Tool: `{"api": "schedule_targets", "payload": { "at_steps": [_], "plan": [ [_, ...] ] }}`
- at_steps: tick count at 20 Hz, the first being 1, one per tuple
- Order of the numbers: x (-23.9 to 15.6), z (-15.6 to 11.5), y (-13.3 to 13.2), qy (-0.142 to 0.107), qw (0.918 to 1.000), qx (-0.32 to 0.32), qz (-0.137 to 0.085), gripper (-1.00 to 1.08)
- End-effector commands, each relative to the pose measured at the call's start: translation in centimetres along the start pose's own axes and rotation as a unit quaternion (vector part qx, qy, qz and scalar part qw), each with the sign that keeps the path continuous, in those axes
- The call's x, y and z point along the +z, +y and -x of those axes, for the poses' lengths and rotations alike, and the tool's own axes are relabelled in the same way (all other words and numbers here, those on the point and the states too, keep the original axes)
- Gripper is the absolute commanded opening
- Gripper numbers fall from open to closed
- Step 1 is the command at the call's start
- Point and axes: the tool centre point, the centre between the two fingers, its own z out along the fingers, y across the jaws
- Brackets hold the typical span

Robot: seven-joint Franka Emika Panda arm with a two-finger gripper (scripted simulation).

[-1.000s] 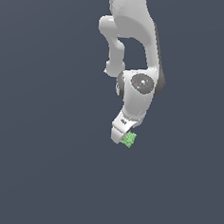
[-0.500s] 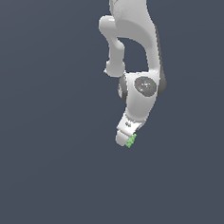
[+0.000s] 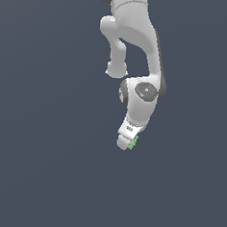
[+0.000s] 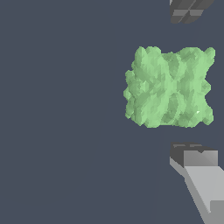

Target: Pick up the object and move it to a goal position.

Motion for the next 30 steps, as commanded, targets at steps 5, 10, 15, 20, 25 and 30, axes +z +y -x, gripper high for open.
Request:
{"api": "schedule_targets", "payload": {
  "at_steps": [5, 10, 15, 20, 25, 30],
  "plan": [
    [3.0, 0.0, -0.1, 0.000, 1.0000, -0.002, 0.000, 1.00],
    [3.4, 0.0, 0.0, 0.000, 1.0000, -0.002, 0.000, -1.00],
    [3.4, 0.0, 0.0, 0.000, 1.0000, -0.002, 0.000, -1.00],
    [3.3, 0.0, 0.0, 0.000, 1.0000, -0.001, 0.000, -1.00],
    [3.2, 0.5, 0.0, 0.000, 1.0000, -0.001, 0.000, -1.00],
    [2.8, 2.2, -0.1, 0.000, 1.0000, -0.001, 0.000, -1.00]
  ]
}}
